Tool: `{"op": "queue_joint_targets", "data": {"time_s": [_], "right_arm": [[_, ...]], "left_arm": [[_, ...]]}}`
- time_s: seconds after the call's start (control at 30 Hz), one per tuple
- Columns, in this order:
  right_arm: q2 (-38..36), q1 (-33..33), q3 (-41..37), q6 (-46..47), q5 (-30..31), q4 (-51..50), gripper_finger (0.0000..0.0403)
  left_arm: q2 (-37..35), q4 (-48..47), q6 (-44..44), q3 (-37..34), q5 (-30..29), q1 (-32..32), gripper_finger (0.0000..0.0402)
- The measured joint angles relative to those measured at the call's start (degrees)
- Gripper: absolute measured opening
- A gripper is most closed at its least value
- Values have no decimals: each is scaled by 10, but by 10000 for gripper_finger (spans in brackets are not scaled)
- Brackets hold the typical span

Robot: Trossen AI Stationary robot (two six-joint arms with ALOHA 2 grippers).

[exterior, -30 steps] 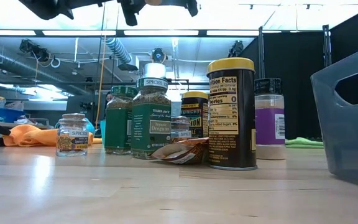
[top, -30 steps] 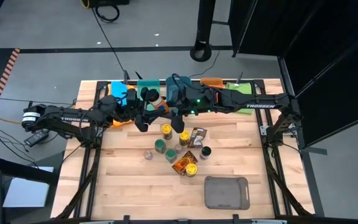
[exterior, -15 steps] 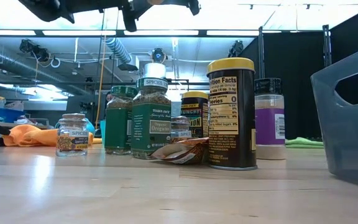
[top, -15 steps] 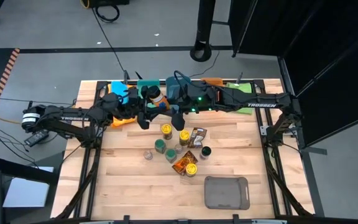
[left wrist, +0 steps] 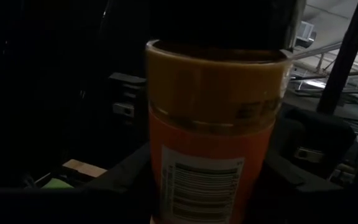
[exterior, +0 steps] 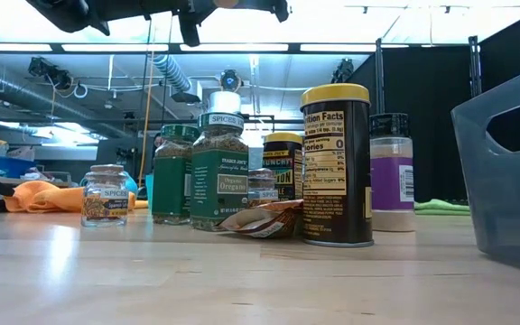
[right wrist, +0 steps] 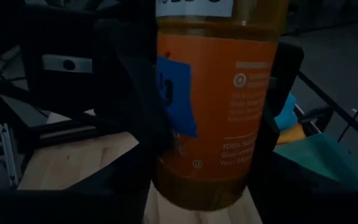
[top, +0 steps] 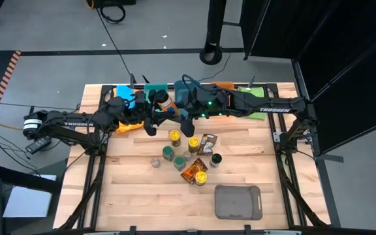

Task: Sort spices by type
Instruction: Put the right black seasoning bottle into the orange transparent bin

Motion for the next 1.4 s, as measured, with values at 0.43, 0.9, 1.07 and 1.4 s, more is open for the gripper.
{"op": "queue_joint_targets", "data": {"time_s": [0.43, 0.9, 1.07, 1.4], "right_arm": [[-63, -29, 0, -39, 12, -42, 278], [-61, -34, 0, -110, -11, 83, 307], [-62, -35, 0, -90, -11, 115, 337], [-41, -35, 0, -27, -20, 122, 366]], "left_arm": [[0, -4, -1, 0, 3, 0, 199], [0, -28, 0, 0, 8, 0, 198], [0, -35, 0, 0, 8, 0, 198], [0, -42, 2, 0, 8, 0, 198]]}}
